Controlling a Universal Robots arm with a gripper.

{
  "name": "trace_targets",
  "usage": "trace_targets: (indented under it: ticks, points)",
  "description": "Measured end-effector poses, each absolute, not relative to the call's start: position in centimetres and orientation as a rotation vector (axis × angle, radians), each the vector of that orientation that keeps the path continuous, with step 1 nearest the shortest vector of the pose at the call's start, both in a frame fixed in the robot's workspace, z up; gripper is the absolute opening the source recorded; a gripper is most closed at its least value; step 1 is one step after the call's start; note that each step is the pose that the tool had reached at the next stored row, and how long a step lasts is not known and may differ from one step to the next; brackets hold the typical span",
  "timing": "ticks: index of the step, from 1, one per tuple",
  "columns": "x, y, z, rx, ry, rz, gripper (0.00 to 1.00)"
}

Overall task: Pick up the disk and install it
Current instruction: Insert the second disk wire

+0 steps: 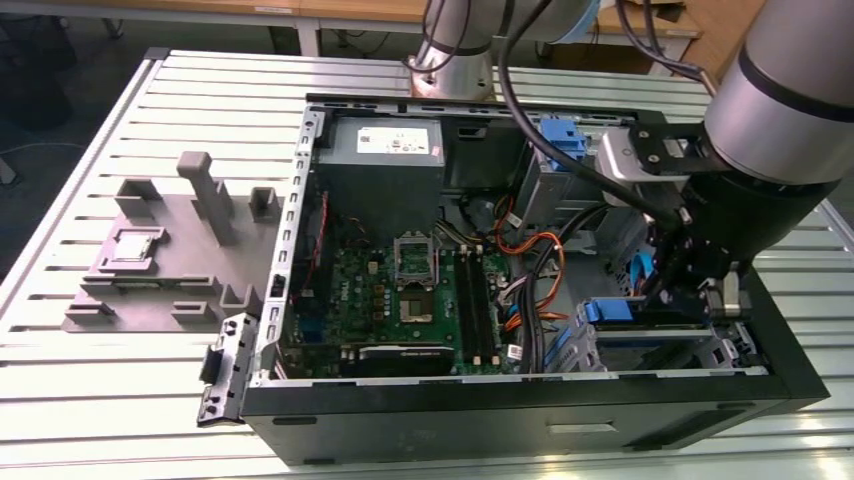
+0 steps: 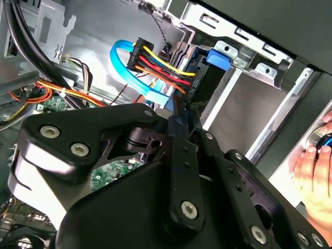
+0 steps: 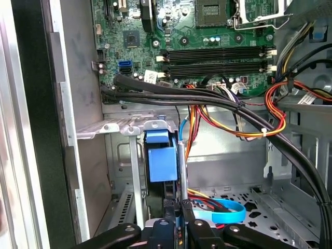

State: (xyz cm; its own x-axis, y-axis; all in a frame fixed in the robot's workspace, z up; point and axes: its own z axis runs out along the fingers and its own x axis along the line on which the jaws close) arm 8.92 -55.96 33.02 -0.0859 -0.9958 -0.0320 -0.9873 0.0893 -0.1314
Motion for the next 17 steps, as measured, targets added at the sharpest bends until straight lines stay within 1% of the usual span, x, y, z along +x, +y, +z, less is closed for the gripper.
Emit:
trace_targets:
  ticks: [16,17]
  points:
    - [8.93,-56.00,32.60,-2.043,2.232,-0.113,0.17]
    - [8.92,-56.01,32.63,-2.043,2.232,-0.113,0.24]
